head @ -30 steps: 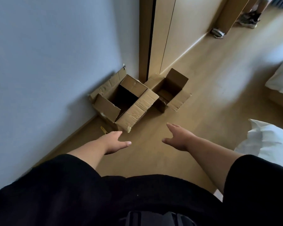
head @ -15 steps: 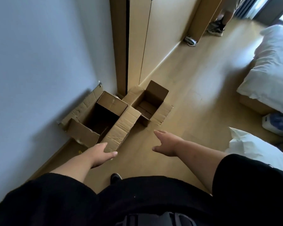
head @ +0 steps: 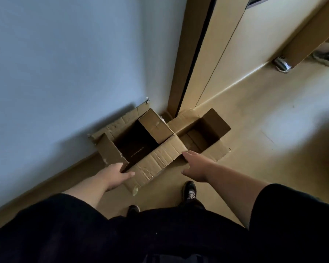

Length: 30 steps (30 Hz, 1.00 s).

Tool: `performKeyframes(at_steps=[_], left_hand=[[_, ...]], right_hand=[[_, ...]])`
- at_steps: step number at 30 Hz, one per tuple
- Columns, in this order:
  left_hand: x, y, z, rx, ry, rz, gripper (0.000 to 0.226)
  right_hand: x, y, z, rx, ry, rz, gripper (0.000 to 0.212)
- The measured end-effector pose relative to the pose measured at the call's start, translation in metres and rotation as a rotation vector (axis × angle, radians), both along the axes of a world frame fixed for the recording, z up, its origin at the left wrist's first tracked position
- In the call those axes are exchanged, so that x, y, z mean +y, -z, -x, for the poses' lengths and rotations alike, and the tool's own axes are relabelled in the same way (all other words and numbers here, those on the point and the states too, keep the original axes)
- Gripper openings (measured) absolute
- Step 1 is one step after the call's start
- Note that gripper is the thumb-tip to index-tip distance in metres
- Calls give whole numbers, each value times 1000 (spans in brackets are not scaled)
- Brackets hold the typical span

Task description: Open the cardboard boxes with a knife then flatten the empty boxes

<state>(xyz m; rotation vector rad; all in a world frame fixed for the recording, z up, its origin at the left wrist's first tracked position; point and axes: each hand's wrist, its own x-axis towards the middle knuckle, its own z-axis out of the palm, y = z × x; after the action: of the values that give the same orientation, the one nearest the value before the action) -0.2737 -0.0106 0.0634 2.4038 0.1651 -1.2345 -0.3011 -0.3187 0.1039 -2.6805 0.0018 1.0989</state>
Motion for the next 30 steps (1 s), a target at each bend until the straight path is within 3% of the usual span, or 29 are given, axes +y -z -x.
performKeyframes(at_steps=[3,7,12,19,30], left_hand=[[-20,9,21,91,-179,-45,95],[-79,26,49,223,-384,-102,76],[-127,51,77,244,-473,-97,75],[-131,85,95,207,-487,-172,72],[-104,191,146,92,-581,-96,70]], right_hand=[[-17,25,-38,28,-118,-34,75],[-45,62,-80,85,-233,-58,71],[-63,94,-106,107,-290,-30,66],[-77,126,-70,141,-297,-5,64],[-78,213,17,85,-236,77,75]])
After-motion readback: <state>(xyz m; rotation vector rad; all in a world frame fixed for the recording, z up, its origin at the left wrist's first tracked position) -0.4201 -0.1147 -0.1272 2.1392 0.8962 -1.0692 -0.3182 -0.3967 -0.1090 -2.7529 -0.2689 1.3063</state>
